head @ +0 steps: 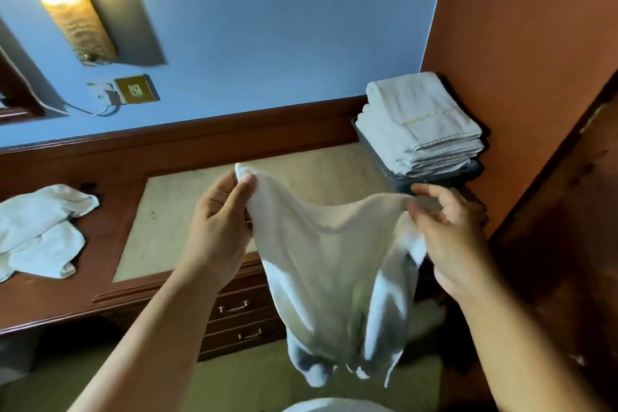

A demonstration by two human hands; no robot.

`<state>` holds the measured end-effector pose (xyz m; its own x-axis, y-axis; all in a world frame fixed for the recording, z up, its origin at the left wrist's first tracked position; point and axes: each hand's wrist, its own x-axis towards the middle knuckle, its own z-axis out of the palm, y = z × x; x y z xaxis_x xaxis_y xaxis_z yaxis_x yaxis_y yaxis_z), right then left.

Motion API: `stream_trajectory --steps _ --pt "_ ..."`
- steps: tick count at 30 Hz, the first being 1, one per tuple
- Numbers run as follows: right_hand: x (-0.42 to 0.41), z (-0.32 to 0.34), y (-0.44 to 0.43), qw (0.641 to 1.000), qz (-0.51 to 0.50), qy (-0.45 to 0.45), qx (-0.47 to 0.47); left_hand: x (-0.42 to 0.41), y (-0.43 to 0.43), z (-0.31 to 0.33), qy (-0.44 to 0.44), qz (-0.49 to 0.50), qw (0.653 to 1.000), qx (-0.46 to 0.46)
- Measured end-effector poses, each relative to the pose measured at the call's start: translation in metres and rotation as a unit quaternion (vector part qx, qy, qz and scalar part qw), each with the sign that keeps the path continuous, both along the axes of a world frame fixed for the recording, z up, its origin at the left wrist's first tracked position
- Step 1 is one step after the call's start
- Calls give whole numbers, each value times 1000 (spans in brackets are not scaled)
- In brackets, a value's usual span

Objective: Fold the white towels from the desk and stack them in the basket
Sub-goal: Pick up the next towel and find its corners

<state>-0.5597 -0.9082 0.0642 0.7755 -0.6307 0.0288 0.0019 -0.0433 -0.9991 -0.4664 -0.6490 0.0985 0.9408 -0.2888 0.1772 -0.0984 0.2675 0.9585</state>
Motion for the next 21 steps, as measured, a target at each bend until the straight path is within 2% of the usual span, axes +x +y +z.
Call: stream_trajectory --steps 2,4,6,8,10,12,13,15,17,19,21 --pt "-4 7 7 992 32 -21 122 -4 -13 11 -8 10 999 -31" --pt "-9 17 12 981 61 -44 180 -10 -24 14 -19 14 999 -40" --pt "-12 22 15 984 86 -46 148 -17 -34 12 -18 -7 999 -51" --pt "-11 22 19 991 116 -23 59 -21 -44 12 -35 -24 999 -33" --pt "-8 19 27 986 164 -5 -35 -23 -54 14 -99 -44 993 41" --pt "-4 18 35 966 244 -21 -81 -27 -62 19 -154 -105 976 116" --pt "-3 17 38 953 290 -37 -76 -29 -63 22 -167 -139 966 140" --pt "-1 11 43 941 334 -54 17 -27 -62 29 -202 -161 951 171" --pt "2 -10 44 949 303 -42 79 -20 -58 43 -250 -104 944 191" --pt "3 -43 43 962 274 14 13 -8 -52 62 -257 -27 950 173" --pt "-1 -84 39 948 283 120 -85 6 -40 81 -223 33 966 126"
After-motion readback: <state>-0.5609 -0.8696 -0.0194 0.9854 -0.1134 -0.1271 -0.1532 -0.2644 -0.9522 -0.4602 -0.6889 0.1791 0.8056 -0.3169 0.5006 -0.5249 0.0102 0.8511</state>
